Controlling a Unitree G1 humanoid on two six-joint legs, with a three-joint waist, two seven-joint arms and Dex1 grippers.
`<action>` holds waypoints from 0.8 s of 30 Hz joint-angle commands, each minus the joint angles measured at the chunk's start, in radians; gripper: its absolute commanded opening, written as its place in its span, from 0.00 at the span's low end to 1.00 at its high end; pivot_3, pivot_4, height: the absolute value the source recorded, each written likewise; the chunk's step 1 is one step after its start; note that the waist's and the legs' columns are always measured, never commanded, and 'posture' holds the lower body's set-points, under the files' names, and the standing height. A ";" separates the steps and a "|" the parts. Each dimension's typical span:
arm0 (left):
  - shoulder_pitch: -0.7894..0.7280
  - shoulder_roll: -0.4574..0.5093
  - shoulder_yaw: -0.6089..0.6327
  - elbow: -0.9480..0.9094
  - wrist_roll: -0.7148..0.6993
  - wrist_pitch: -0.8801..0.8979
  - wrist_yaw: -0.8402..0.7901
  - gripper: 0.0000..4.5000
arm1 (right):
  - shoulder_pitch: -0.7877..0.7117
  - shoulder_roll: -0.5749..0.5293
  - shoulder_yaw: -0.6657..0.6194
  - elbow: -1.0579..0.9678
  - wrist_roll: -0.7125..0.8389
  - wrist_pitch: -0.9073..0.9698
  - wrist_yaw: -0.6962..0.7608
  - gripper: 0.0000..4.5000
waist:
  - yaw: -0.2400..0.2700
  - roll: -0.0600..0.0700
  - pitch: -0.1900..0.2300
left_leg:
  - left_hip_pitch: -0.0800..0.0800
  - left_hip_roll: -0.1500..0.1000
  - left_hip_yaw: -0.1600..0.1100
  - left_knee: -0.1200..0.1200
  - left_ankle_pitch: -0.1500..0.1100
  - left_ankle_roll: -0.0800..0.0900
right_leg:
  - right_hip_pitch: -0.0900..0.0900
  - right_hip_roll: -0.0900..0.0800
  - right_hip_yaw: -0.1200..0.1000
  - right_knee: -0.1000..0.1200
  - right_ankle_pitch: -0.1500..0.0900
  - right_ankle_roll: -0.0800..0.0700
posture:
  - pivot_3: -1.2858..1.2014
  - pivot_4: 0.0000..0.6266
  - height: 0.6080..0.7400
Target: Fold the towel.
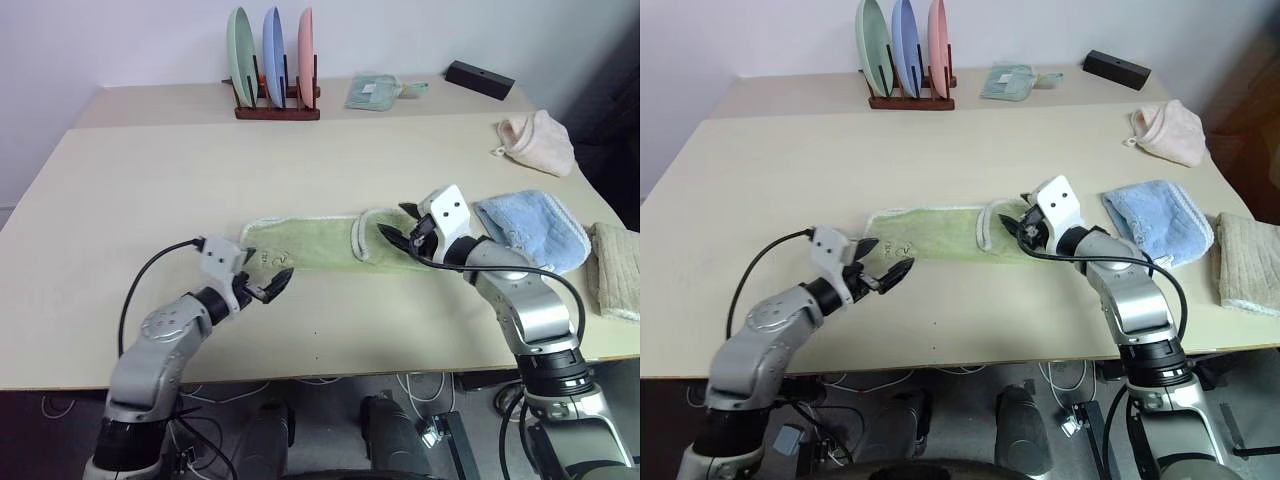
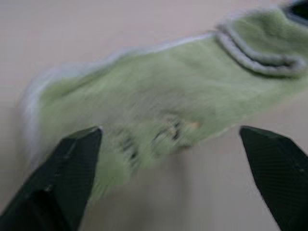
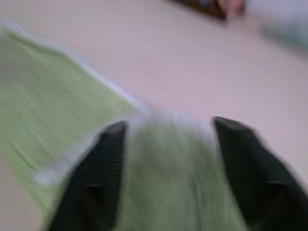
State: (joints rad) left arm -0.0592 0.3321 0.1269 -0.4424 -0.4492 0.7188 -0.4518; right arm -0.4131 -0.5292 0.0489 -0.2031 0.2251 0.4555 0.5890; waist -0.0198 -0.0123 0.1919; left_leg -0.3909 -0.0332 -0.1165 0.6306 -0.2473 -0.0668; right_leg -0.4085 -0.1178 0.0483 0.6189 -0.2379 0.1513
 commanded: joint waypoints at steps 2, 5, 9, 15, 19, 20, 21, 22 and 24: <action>0.029 -0.048 0.131 -0.095 -0.177 0.239 0.119 1.00 | -0.021 -0.007 0.002 -0.082 0.011 0.000 0.028 1.00 | 0.004 0.000 0.000 | 0.000 0.000 0.000 0.000 0.000 0.000 | 0.000 0.000 0.000 0.000 0.000 0.000 | 0.52 0.24 1.00; 0.003 -0.132 0.203 -0.097 -0.289 0.397 0.233 1.00 | -0.032 0.003 0.016 -0.081 -0.003 -0.012 0.030 1.00 | 0.005 -0.001 0.000 | 0.000 0.000 0.000 0.001 0.000 0.000 | 0.001 0.000 0.000 0.000 0.000 0.000 | 0.52 0.24 1.00; -0.069 -0.267 0.293 -0.071 -0.372 0.533 0.403 1.00 | -0.037 0.013 0.036 -0.070 -0.020 -0.029 0.031 1.00 | 0.007 -0.001 0.000 | 0.000 0.000 0.000 0.001 0.000 0.000 | 0.001 0.000 0.000 0.000 0.000 0.000 | 0.52 0.24 1.00; -0.185 -0.391 0.400 0.013 -0.393 0.568 0.586 1.00 | -0.024 0.018 0.052 -0.081 -0.036 -0.039 0.029 1.00 | 0.011 -0.001 0.000 | 0.001 -0.001 0.000 0.002 0.000 0.000 | 0.003 0.000 0.000 -0.001 0.000 0.000 | 0.52 0.24 1.00; -0.265 -0.421 0.445 0.101 -0.390 0.512 0.658 0.88 | -0.010 0.021 0.062 -0.107 -0.039 -0.038 0.030 1.00 | 0.011 -0.001 -0.001 | 0.002 -0.001 0.000 0.002 0.000 -0.001 | 0.004 0.000 0.000 -0.002 0.000 -0.001 | 0.52 0.24 1.00; -0.275 -0.416 0.439 0.115 -0.386 0.496 0.656 0.81 | -0.004 0.021 0.065 -0.118 -0.038 -0.034 0.029 1.00 | 0.011 -0.001 -0.001 | 0.002 -0.001 0.000 0.002 0.000 -0.001 | 0.004 0.000 0.000 -0.002 0.000 -0.001 | 0.52 0.24 1.00; -0.284 -0.411 0.432 0.128 -0.387 0.485 0.653 0.70 | 0.000 0.022 0.068 -0.126 -0.040 -0.031 0.030 1.00 | 0.009 -0.001 -0.001 | 0.002 -0.001 0.000 0.002 0.000 -0.001 | 0.004 0.000 -0.001 -0.002 0.000 -0.001 | 0.52 0.24 1.00; -0.288 -0.407 0.428 0.137 -0.390 0.479 0.653 0.58 | 0.003 0.022 0.070 -0.131 -0.042 -0.029 0.030 1.00 | 0.009 -0.001 -0.001 | 0.001 -0.001 0.000 0.001 0.000 -0.001 | 0.004 0.000 0.000 -0.002 0.000 -0.001 | 0.52 0.24 1.00; -0.300 -0.411 0.434 0.158 -0.405 0.456 0.659 0.35 | 0.017 0.020 0.076 -0.147 -0.046 -0.024 0.031 1.00 | 0.010 -0.001 -0.001 | 0.001 -0.001 0.000 0.001 0.000 -0.001 | 0.004 0.000 0.000 -0.003 0.000 -0.001 | 0.52 0.24 1.00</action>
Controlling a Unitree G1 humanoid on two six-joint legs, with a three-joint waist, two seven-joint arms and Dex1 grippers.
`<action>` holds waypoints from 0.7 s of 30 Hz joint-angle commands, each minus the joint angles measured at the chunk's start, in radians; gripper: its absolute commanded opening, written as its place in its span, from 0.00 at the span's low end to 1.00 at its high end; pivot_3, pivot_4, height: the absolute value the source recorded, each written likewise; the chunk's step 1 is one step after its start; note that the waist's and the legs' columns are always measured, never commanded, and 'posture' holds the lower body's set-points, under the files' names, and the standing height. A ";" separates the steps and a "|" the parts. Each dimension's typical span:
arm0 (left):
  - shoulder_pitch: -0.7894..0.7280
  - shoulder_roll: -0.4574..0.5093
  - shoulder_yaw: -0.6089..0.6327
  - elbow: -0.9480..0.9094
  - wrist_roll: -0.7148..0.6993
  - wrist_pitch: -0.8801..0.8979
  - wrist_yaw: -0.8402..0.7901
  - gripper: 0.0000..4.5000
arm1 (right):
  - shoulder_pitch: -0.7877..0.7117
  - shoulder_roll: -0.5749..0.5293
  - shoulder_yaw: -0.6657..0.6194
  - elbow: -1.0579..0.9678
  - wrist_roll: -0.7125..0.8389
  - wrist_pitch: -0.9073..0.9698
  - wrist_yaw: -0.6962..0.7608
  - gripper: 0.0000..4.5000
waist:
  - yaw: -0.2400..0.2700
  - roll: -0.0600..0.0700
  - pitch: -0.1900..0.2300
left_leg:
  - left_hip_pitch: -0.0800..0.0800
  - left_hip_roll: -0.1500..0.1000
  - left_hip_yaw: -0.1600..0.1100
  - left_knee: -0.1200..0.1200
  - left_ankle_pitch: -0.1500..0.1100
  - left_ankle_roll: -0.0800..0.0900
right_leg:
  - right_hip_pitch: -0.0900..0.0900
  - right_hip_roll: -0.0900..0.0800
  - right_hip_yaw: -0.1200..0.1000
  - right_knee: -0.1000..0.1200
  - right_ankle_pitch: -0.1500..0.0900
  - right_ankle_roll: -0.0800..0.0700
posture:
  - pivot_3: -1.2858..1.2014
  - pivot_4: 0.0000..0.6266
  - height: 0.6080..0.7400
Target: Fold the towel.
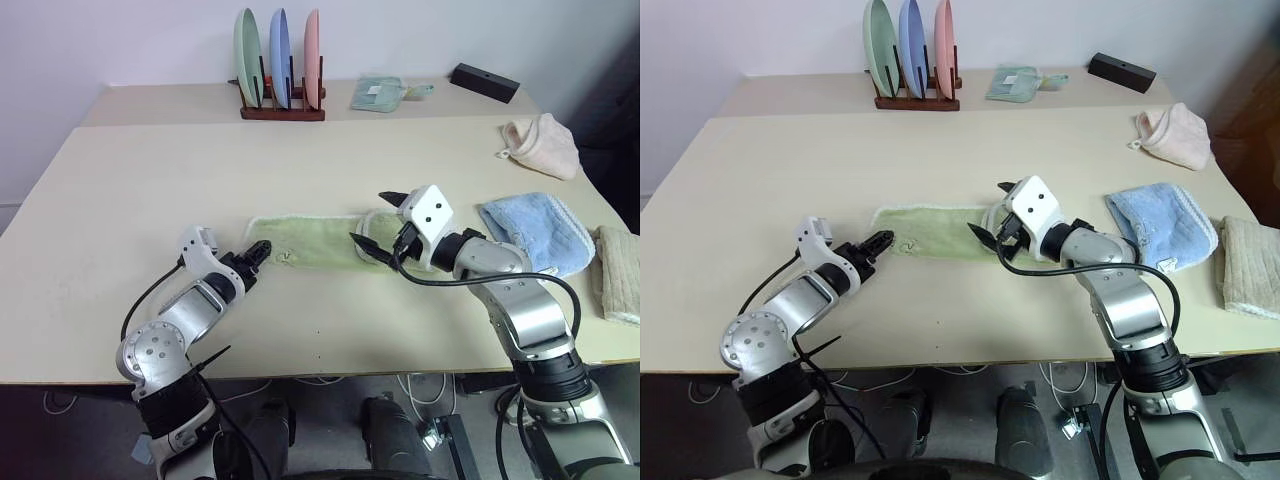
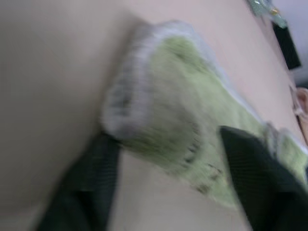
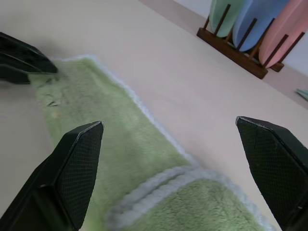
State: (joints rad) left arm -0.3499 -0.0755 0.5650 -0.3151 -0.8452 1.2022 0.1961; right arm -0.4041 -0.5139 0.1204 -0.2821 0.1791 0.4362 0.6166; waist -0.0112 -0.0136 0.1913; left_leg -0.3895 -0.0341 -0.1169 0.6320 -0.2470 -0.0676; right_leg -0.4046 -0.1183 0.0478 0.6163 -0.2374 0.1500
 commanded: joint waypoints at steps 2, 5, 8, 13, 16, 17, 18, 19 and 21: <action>-0.016 -0.003 -0.001 0.044 -0.020 -0.050 0.011 0.12 | 0.024 -0.002 0.013 -0.085 -0.003 0.001 0.007 1.00 | 0.002 0.000 0.000 | 0.000 0.000 0.000 0.000 0.000 0.000 | 0.000 0.000 0.000 0.000 0.000 0.000 | 0.52 0.24 1.00; -0.028 0.006 0.011 0.049 -0.045 -0.104 -0.004 0.01 | 0.047 -0.012 0.021 -0.111 0.003 0.014 0.020 1.00 | 0.000 -0.001 0.001 | -0.001 0.000 0.000 0.000 0.000 0.000 | 0.000 0.000 0.000 -0.001 0.000 0.000 | 0.52 0.24 1.00; -0.044 0.038 0.017 0.033 -0.067 -0.172 -0.044 0.01 | 0.062 -0.019 0.025 -0.130 0.008 0.026 0.032 1.00 | -0.001 -0.002 0.001 | -0.001 0.000 0.000 0.000 0.000 0.000 | -0.001 0.000 0.000 -0.001 0.000 0.000 | 0.52 0.24 1.00; -0.049 0.201 0.029 0.055 -0.034 -0.283 -0.140 0.01 | 0.067 -0.028 0.022 -0.133 0.002 0.030 0.042 1.00 | -0.006 -0.002 0.001 | -0.001 0.000 0.000 -0.001 0.000 0.000 | -0.002 0.000 0.000 -0.001 0.000 0.000 | 0.52 0.24 1.00; -0.044 0.341 0.038 0.080 -0.019 -0.334 -0.235 0.01 | 0.067 -0.033 0.018 -0.131 0.003 0.030 0.050 1.00 | -0.006 -0.002 0.001 | -0.001 0.000 0.000 -0.002 0.000 0.000 | -0.002 0.000 0.000 -0.001 0.000 0.000 | 0.52 0.24 1.00; -0.041 0.365 0.029 0.084 -0.019 -0.344 -0.254 0.01 | 0.067 -0.033 0.018 -0.130 0.003 0.030 0.051 1.00 | -0.005 -0.002 0.001 | -0.001 0.000 0.000 -0.002 0.000 0.000 | -0.003 0.000 0.000 -0.001 0.000 0.000 | 0.52 0.24 1.00; -0.037 0.406 -0.004 0.080 -0.002 -0.352 -0.296 0.01 | 0.065 -0.035 0.020 -0.126 0.003 0.028 0.054 1.00 | -0.005 -0.002 0.001 | -0.001 0.000 0.000 -0.002 0.000 0.000 | -0.003 0.000 0.000 -0.001 0.000 0.000 | 0.52 0.24 1.00; -0.035 0.442 -0.036 0.078 0.014 -0.362 -0.339 0.01 | 0.063 -0.035 0.022 -0.121 0.002 0.025 0.058 1.00 | -0.002 -0.002 0.001 | -0.001 0.000 0.000 -0.002 0.000 0.000 | -0.002 0.000 0.000 -0.001 0.000 0.000 | 0.52 0.24 1.00; -0.041 0.489 -0.094 0.069 0.029 -0.369 -0.404 0.01 | 0.058 -0.034 0.024 -0.112 0.000 0.021 0.063 1.00 | 0.004 -0.002 0.001 | -0.002 0.000 0.000 -0.001 0.000 0.000 | -0.002 0.000 0.000 -0.002 0.000 0.000 | 0.52 0.24 1.00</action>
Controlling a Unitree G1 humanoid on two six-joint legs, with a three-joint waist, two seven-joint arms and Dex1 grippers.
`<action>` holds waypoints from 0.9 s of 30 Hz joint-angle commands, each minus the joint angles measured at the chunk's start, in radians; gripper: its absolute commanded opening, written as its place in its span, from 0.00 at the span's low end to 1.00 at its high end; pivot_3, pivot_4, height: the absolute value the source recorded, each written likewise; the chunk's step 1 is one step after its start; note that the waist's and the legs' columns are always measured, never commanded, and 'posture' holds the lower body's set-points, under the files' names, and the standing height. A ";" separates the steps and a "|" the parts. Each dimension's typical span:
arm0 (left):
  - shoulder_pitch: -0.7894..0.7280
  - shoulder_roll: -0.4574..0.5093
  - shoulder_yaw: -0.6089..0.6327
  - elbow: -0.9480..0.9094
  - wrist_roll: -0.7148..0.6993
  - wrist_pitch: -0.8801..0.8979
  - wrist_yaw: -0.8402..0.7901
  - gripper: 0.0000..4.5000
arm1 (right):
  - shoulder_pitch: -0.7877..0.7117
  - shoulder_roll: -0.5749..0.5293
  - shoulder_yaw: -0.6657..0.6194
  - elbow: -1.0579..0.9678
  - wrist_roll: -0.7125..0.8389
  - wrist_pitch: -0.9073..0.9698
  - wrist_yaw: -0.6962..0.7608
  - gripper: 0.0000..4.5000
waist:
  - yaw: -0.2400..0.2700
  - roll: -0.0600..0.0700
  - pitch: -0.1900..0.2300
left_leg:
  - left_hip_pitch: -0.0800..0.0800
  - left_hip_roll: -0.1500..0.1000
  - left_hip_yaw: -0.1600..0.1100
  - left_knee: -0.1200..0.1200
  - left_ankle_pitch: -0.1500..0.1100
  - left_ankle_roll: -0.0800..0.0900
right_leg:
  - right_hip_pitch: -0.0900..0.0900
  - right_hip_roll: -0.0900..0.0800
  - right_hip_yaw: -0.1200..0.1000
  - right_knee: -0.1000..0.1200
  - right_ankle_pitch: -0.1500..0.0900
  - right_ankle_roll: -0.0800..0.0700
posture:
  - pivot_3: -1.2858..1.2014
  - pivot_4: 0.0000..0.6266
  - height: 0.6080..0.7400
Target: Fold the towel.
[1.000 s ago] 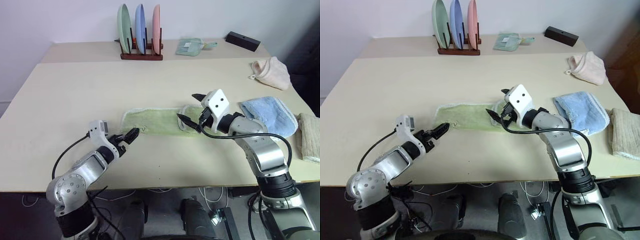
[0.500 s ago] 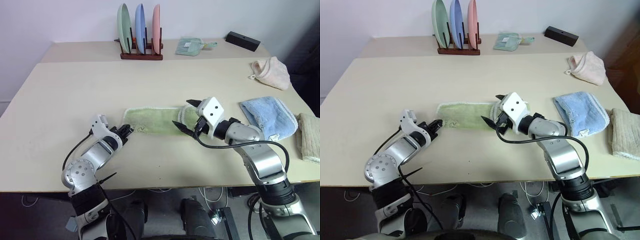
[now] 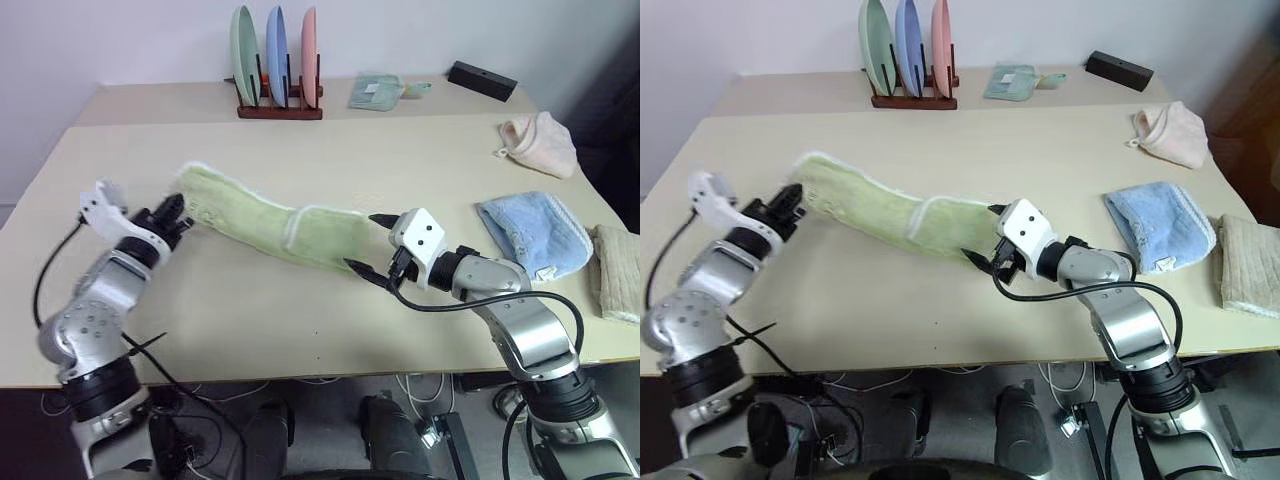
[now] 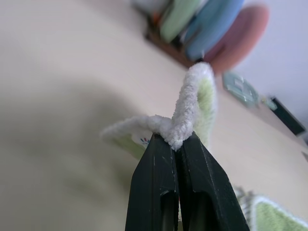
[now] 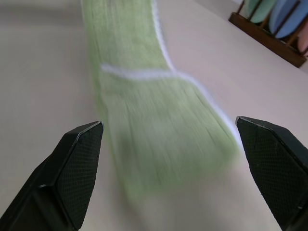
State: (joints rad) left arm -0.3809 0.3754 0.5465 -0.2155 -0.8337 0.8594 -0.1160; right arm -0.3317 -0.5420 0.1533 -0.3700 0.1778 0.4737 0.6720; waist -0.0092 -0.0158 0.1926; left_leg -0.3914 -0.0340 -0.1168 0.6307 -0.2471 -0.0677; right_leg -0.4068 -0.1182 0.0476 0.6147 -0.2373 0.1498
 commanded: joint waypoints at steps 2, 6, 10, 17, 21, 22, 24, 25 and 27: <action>-0.029 0.061 -0.151 -0.059 0.027 -0.033 -0.149 0.01 | -0.021 -0.002 -0.006 -0.017 -0.001 -0.019 0.010 1.00 | 0.001 0.000 0.000 | 0.000 0.000 0.000 0.000 0.000 0.000 | 0.001 0.000 0.000 -0.001 0.000 0.000 | 0.52 0.24 1.00; -0.070 0.080 -0.358 -0.138 0.055 -0.043 -0.284 0.01 | -0.026 -0.001 -0.006 -0.008 -0.003 -0.023 0.015 1.00 | -0.004 0.000 0.000 | 0.000 0.000 0.000 0.000 0.000 0.000 | 0.001 0.000 0.000 -0.001 0.000 0.000 | 0.52 0.24 1.00; -0.078 0.117 -0.604 -0.178 0.178 -0.111 -0.431 0.01 | -0.027 -0.002 -0.008 -0.007 -0.009 -0.023 0.016 1.00 | -0.013 0.000 0.000 | 0.000 0.000 0.000 -0.001 0.000 0.000 | 0.000 0.000 0.001 0.000 0.000 0.000 | 0.52 0.24 1.00; -0.098 0.140 -0.830 -0.047 0.429 -0.264 -0.534 0.01 | 0.008 -0.017 -0.031 -0.043 -0.013 -0.005 -0.002 1.00 | -0.007 0.000 0.000 | 0.000 0.000 0.000 -0.001 0.000 0.000 | -0.001 0.000 0.001 0.000 0.000 0.000 | 0.52 0.24 1.00; -0.105 0.102 -0.830 -0.018 0.451 -0.263 -0.544 0.01 | 0.028 -0.023 -0.038 -0.063 -0.012 0.006 -0.015 1.00 | -0.004 0.000 0.000 | -0.001 0.000 0.000 -0.001 0.000 0.000 | -0.001 0.000 0.000 0.000 0.000 0.000 | 0.52 0.24 1.00; -0.104 0.098 -0.832 -0.020 0.455 -0.262 -0.549 0.01 | 0.032 -0.024 -0.039 -0.067 -0.013 0.007 -0.017 1.00 | -0.004 0.000 0.000 | -0.001 0.000 0.000 -0.001 0.000 0.000 | -0.001 0.000 0.000 0.000 0.000 0.000 | 0.52 0.24 1.00; -0.098 0.084 -0.820 -0.022 0.441 -0.246 -0.560 0.06 | 0.037 -0.028 -0.038 -0.071 -0.018 0.011 -0.024 1.00 | -0.006 0.000 0.000 | -0.001 0.000 0.000 -0.001 0.000 0.000 | -0.001 0.000 0.000 0.000 0.000 0.000 | 0.52 0.24 1.00; -0.092 0.077 -0.803 -0.028 0.420 -0.230 -0.566 0.13 | 0.037 -0.033 -0.037 -0.069 -0.024 0.013 -0.026 1.00 | -0.007 0.000 0.000 | -0.001 0.000 0.000 -0.001 0.000 0.000 | -0.001 0.000 0.000 0.000 0.000 0.000 | 0.52 0.24 1.00; -0.079 0.068 -0.761 -0.055 0.377 -0.207 -0.577 0.32 | 0.041 -0.050 -0.043 -0.064 -0.030 0.012 -0.023 1.00 | -0.007 0.000 0.000 | 0.000 0.000 0.000 -0.001 0.000 0.000 | -0.001 0.000 0.000 0.000 0.000 0.000 | 0.52 0.24 1.00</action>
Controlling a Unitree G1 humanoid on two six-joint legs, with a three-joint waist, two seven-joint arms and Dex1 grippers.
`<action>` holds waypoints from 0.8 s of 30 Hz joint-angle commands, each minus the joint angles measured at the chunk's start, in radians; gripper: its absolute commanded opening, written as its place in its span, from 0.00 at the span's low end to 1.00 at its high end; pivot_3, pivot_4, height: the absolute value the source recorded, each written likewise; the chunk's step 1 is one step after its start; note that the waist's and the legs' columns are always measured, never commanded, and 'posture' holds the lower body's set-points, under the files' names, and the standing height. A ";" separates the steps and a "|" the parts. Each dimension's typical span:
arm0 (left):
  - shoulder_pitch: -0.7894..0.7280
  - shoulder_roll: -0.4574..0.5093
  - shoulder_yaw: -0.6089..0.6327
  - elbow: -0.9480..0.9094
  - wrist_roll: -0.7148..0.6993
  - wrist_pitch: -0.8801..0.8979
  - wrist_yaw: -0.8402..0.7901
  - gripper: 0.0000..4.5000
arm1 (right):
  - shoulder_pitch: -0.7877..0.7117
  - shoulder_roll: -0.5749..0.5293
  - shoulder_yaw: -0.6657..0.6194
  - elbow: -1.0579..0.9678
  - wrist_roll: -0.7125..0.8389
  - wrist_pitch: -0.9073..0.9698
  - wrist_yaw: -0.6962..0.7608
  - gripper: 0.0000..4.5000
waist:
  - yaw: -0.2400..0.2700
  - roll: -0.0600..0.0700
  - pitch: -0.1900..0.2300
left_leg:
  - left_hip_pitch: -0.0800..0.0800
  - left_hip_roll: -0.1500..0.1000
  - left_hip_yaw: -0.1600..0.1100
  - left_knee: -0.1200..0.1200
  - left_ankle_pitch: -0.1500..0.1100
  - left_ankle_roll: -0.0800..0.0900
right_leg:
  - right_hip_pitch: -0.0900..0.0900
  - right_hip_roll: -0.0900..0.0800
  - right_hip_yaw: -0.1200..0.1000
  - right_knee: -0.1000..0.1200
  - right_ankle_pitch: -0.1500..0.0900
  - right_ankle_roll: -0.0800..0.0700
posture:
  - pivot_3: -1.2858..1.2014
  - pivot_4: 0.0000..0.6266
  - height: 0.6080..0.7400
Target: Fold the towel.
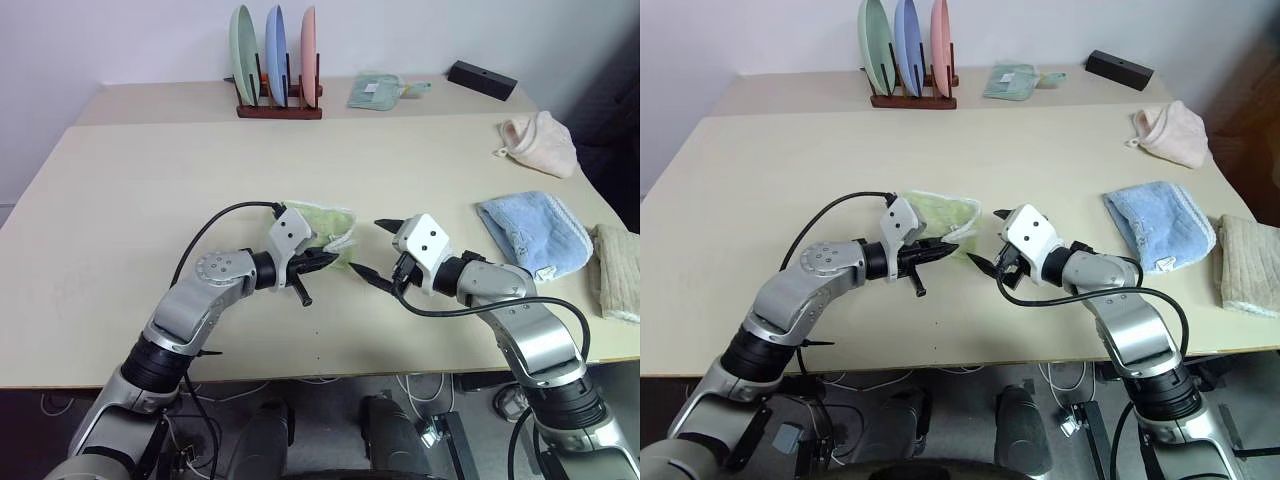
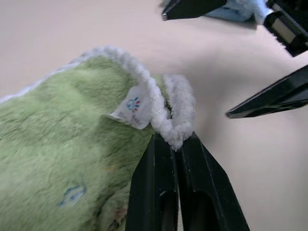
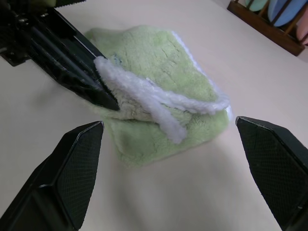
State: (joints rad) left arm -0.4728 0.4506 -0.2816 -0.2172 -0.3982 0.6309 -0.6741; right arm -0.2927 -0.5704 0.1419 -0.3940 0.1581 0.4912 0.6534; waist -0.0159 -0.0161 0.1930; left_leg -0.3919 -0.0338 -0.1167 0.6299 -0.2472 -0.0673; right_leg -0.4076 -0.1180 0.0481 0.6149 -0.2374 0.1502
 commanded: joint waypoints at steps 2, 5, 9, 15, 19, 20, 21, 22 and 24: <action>0.024 -0.010 0.120 -0.081 -0.101 0.046 -0.015 0.54 | 0.007 -0.042 -0.048 -0.037 -0.005 -0.007 0.007 1.00 | -0.001 0.000 0.000 | 0.000 0.000 0.000 0.000 0.000 0.000 | 0.000 0.000 0.000 0.000 0.000 0.000 | 0.52 0.24 1.00; 0.038 0.008 0.249 -0.107 -0.188 0.098 -0.003 0.90 | 0.012 -0.075 -0.083 -0.030 0.015 -0.010 0.029 0.80 | -0.001 0.000 0.000 | 0.000 0.000 0.000 0.000 0.000 0.000 | 0.000 0.000 0.000 0.000 0.000 0.000 | 0.52 0.24 1.00; 0.052 0.057 0.413 -0.082 -0.257 0.126 0.011 0.84 | 0.000 -0.089 -0.138 -0.023 0.052 -0.016 0.045 0.35 | -0.003 0.000 0.000 | 0.000 0.000 0.000 0.000 0.000 0.000 | 0.000 0.000 0.000 0.000 0.000 0.000 | 0.52 0.24 1.00; 0.040 0.101 0.387 -0.016 -0.136 0.040 0.021 0.22 | -0.127 0.014 -0.137 -0.046 0.172 0.073 0.031 0.00 | -0.002 0.000 0.000 | 0.000 0.000 0.000 0.000 0.000 0.000 | 0.000 0.000 0.000 0.000 0.000 0.000 | 0.52 0.24 1.00; 0.005 0.060 0.296 0.046 -0.051 -0.036 0.024 0.01 | -0.200 0.118 -0.021 0.003 0.148 0.073 0.004 0.00 | 0.002 0.000 0.000 | 0.000 0.000 0.000 0.000 0.000 0.000 | 0.000 0.000 0.000 0.000 0.000 0.000 | 0.52 0.24 1.00; -0.004 0.054 0.249 0.071 0.000 -0.067 0.027 0.01 | -0.224 0.153 0.017 0.050 0.118 0.072 -0.016 0.00 | 0.001 0.000 0.000 | 0.000 0.000 0.000 0.000 0.000 0.000 | 0.000 0.000 0.000 0.000 0.000 0.000 | 0.52 0.24 1.00; -0.008 0.050 0.212 0.095 0.047 -0.102 0.028 0.01 | -0.244 0.179 0.047 0.097 0.087 0.073 -0.040 0.00 | -0.001 0.000 0.000 | 0.000 0.000 0.000 0.000 0.000 0.000 | 0.000 0.000 0.000 0.000 0.000 0.000 | 0.52 0.24 1.00; -0.011 0.044 0.184 0.118 0.083 -0.129 0.033 0.01 | -0.258 0.201 0.073 0.143 0.057 0.071 -0.063 0.00 | -0.002 0.000 0.000 | 0.000 0.000 0.000 0.000 0.000 0.000 | 0.000 0.000 0.000 0.000 0.000 0.000 | 0.52 0.24 1.00; -0.014 0.012 0.161 0.176 0.129 -0.156 0.070 0.01 | -0.264 0.240 0.119 0.240 0.002 0.046 -0.098 0.00 | -0.002 0.000 0.000 | 0.000 0.000 0.000 0.000 0.000 0.000 | 0.000 0.000 0.000 0.001 0.000 0.000 | 0.52 0.24 1.00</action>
State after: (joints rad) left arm -0.4799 0.4702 -0.1141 -0.0682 -0.3130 0.5144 -0.6310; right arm -0.5486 -0.3465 0.2422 -0.2048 0.2029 0.5587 0.5883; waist -0.0175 -0.0161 0.1929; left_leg -0.3913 -0.0339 -0.1169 0.6299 -0.2470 -0.0677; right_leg -0.4078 -0.1180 0.0479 0.6155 -0.2370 0.1501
